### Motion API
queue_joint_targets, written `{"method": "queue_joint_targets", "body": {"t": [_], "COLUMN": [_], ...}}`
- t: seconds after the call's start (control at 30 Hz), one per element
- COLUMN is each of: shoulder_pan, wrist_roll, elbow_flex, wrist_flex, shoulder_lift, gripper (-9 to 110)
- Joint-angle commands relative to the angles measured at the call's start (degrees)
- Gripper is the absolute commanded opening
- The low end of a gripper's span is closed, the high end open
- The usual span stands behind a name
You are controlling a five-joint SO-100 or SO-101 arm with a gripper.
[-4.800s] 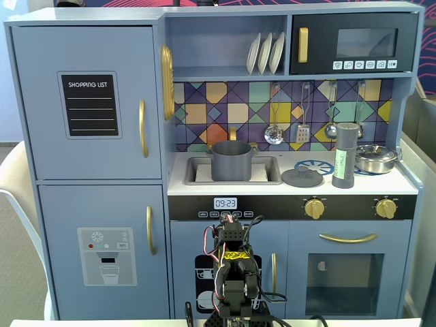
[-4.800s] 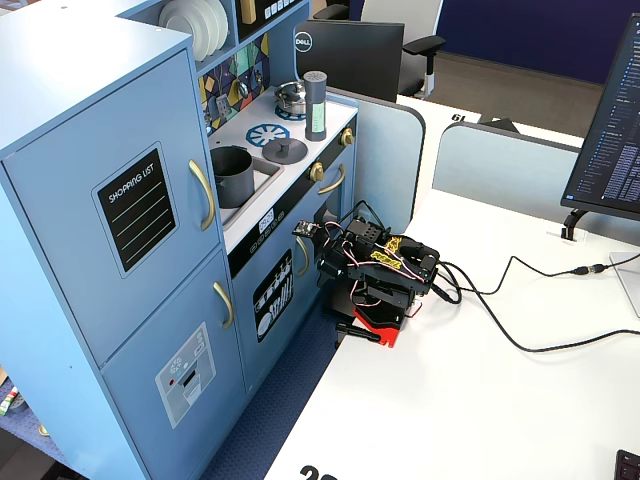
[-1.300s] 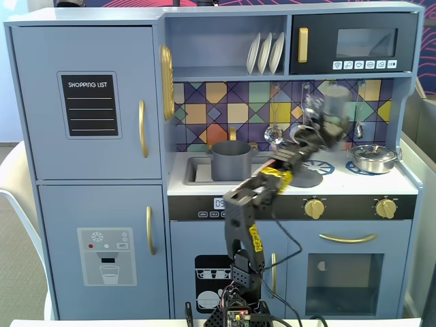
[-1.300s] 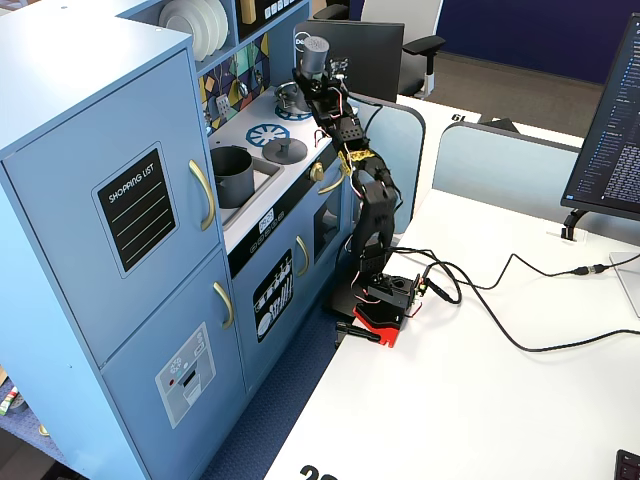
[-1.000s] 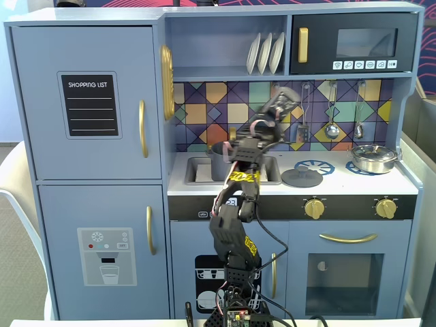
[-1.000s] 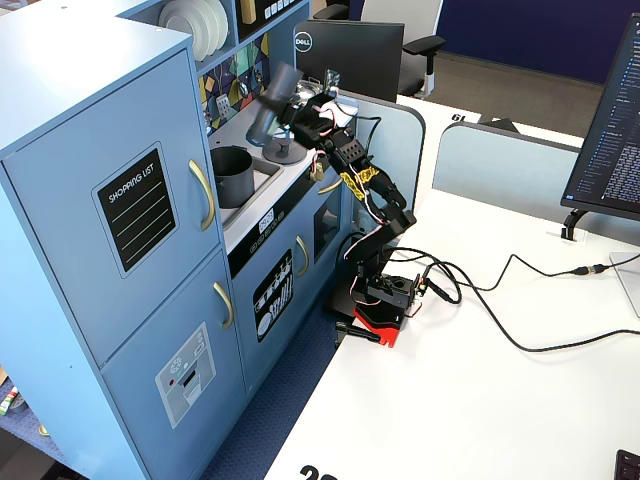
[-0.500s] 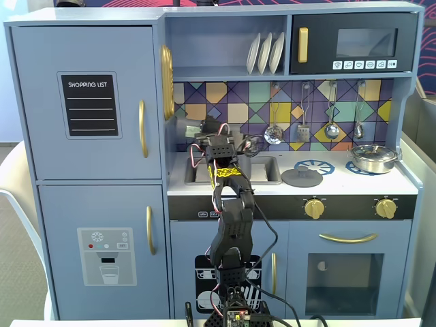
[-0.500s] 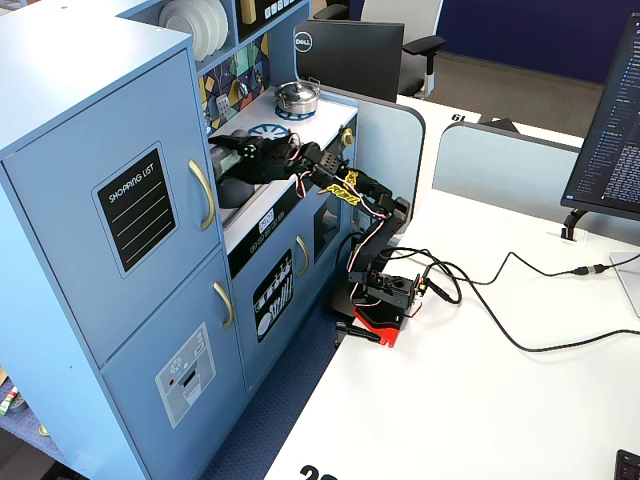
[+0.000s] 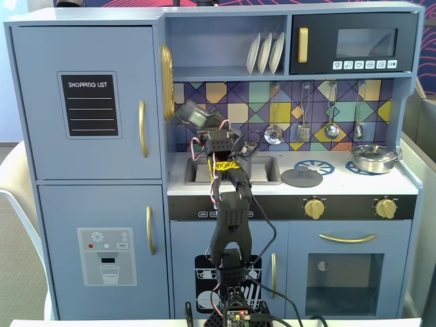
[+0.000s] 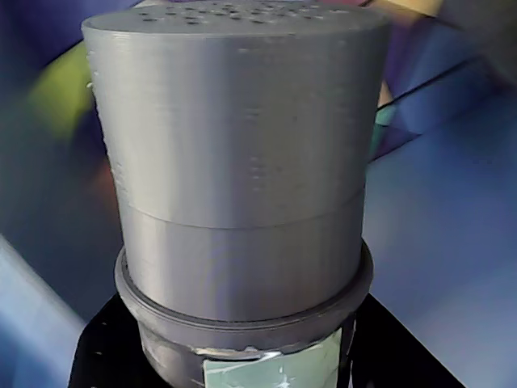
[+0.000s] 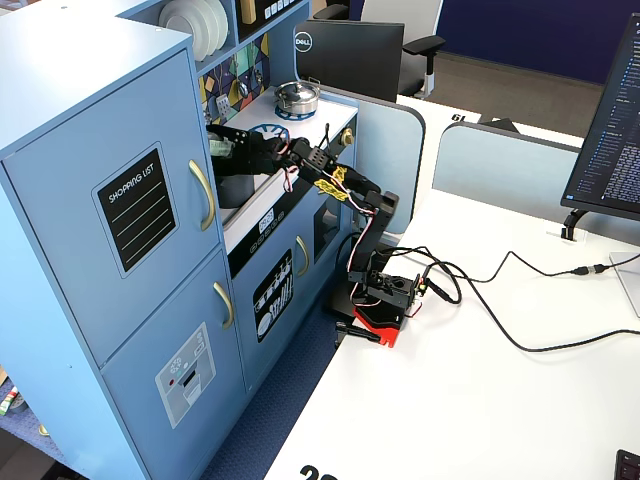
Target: Put salt in the gray recipient
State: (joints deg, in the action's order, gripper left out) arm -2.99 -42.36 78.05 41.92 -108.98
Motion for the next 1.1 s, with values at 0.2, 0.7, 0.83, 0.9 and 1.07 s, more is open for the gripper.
{"method": "queue_joint_targets", "body": {"t": [0.2,0.7,0.83,0.9,1.07], "shoulder_pan": [2.20,0.44,-2.02,-2.81,-1.41], "wrist_roll": [-5.89,-10.72,-4.39,-3.52,-7.29], "elbow_flex": [-0.97,-13.54,-2.46,-5.89,-21.97], "wrist_flex": [-9.67,13.01,-10.90,-9.93,15.73], "shoulder_lift": [-2.02,3.25,-2.90,-1.23,6.86], "gripper": [0,0,0,0,0]}}
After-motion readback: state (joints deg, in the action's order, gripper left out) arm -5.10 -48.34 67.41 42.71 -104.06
